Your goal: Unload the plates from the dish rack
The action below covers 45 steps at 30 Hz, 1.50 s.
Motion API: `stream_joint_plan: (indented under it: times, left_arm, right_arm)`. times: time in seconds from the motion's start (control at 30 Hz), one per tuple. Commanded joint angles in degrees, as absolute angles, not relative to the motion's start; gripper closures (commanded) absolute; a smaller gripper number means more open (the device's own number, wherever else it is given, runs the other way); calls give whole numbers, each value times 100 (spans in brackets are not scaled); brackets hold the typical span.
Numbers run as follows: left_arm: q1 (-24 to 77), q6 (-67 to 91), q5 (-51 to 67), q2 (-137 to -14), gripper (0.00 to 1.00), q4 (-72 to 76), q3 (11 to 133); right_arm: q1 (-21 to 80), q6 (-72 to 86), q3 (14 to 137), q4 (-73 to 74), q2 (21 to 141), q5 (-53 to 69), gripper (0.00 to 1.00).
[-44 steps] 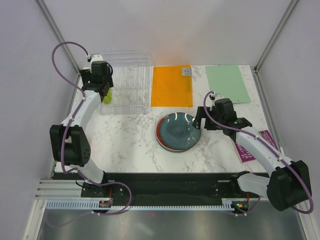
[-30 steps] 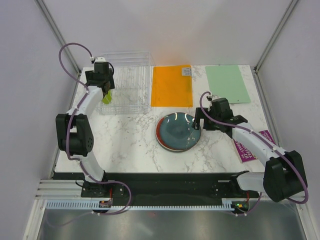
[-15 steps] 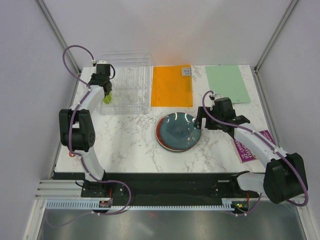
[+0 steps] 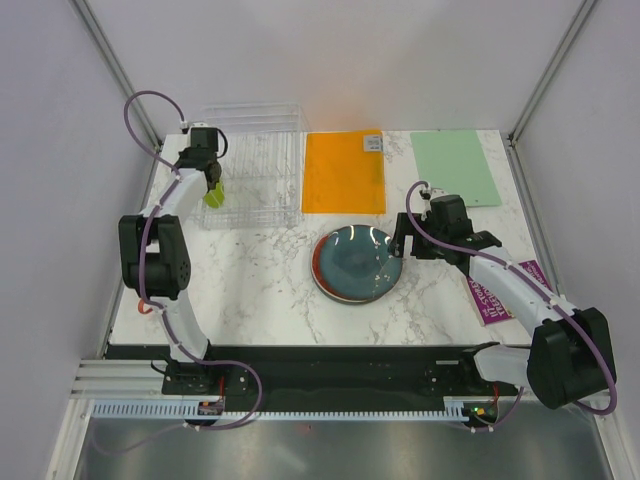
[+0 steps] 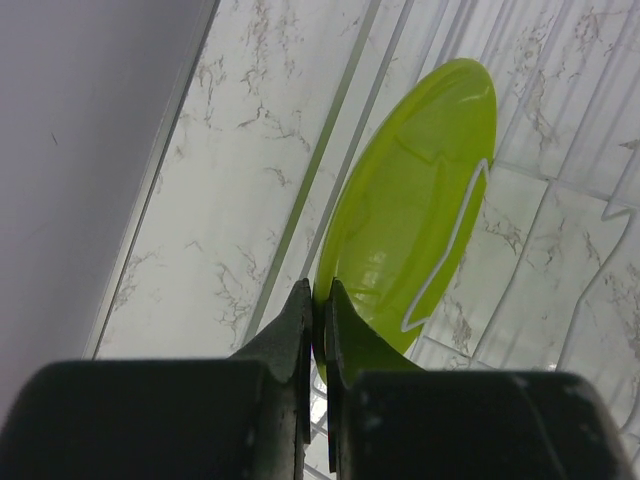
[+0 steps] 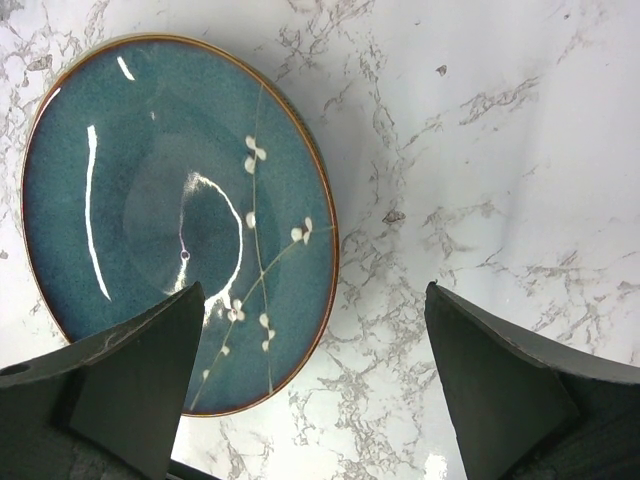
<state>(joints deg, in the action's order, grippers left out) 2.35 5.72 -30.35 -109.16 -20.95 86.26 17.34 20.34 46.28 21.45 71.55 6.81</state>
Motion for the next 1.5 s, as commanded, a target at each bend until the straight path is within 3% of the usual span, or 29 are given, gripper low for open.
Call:
stream_joint_plan:
  times: [0.0,0.77,0.93,1.17,1.47]
  left_arm:
    - [255,826,-2786,-11083,98,-1916,8833]
    - [316,641,-2664,-8720,98,-2188,9132]
    - [316,1326,-1461,-7578,98,-2540,8580]
    - [413,2688,1287,-6198,98,-2418,7016]
    - [1071,4086,2452,-5072,98,-1038,4932]
  right_arm:
    - [1696,1925,4588,2066,7075,721,2]
    - [1705,1943,4658,2355,6539,633,2]
    - [1705,1951,4939,2452,6267,738,2]
    - [1705,2311,5133,2085,5871,1783,2]
    - [2003,3418,4588,643,5563,2602,2]
